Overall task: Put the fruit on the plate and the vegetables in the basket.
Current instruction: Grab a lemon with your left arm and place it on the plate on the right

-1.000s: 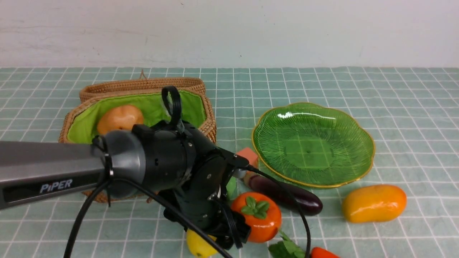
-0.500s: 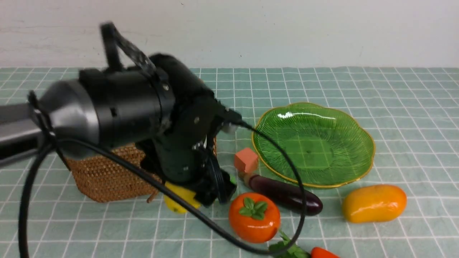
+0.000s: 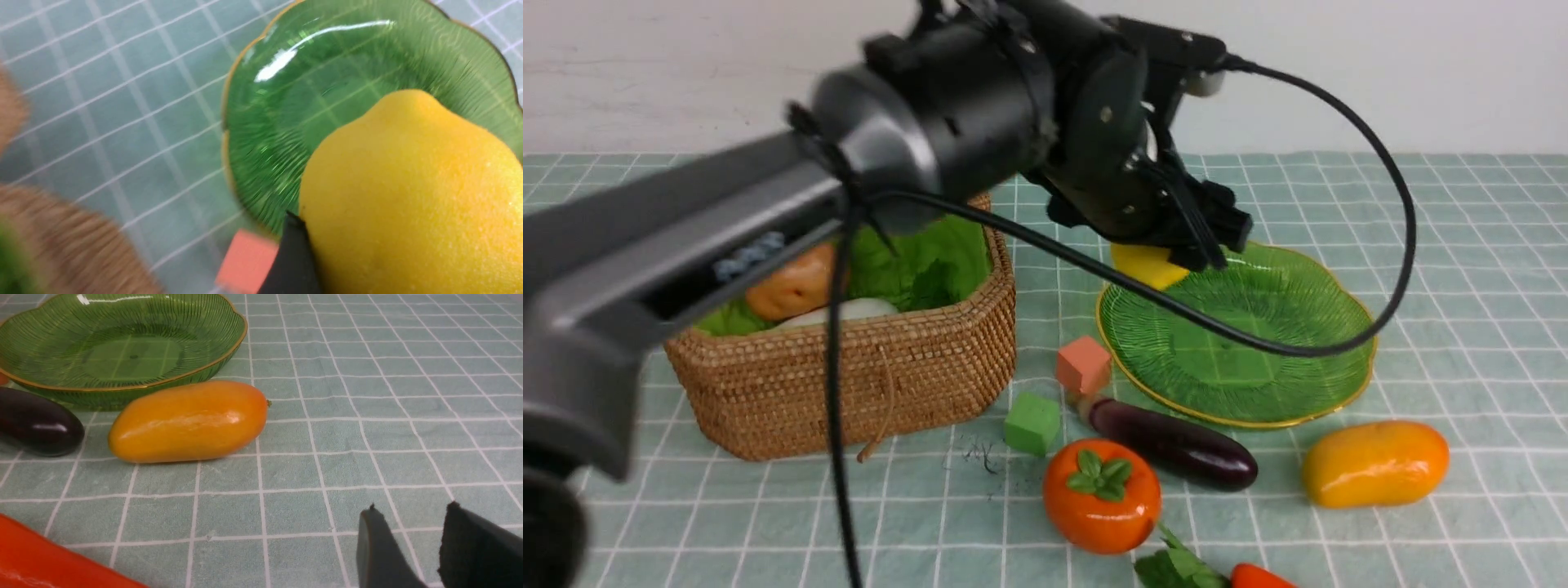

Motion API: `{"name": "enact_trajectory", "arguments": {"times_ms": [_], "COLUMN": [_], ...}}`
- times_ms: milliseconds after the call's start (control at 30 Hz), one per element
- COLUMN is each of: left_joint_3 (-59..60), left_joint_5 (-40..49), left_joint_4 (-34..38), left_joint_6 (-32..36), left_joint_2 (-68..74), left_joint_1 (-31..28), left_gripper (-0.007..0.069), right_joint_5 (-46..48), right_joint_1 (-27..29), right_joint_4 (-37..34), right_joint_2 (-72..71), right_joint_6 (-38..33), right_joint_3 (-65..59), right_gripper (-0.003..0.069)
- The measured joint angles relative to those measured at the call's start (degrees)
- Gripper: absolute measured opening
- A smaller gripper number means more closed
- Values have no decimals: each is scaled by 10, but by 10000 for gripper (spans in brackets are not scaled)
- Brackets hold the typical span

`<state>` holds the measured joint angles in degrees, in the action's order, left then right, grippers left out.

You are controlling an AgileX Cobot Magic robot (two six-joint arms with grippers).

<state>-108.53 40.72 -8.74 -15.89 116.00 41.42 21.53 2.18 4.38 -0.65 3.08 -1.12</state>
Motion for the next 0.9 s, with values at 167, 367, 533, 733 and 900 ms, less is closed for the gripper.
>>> {"name": "enact_trajectory", "arguments": {"times_ms": [167,367,533,733,900], "left_joint_3": [-11,-11,-12,-12,-12], "left_joint_5": [-92,-112,-116,-100,-76], "left_joint_4": [11,11,12,14,14], "left_joint_6": [-13,-18,-19,-19,-19], "left_joint_2": [108,138,138,138,134], "left_joint_1": [0,0,0,0,0], "left_gripper": [582,582,605,669,659], "right_joint_5": [0,0,0,0,0], "right_joint_1": [0,0,0,0,0], "right_joint_4": [0,0,0,0,0], "right_joint_2": [0,0,0,0,0], "right_joint_6": [0,0,0,0,0], "right_joint_3": [0,0,0,0,0], "right_gripper": [241,241,241,241,241]}}
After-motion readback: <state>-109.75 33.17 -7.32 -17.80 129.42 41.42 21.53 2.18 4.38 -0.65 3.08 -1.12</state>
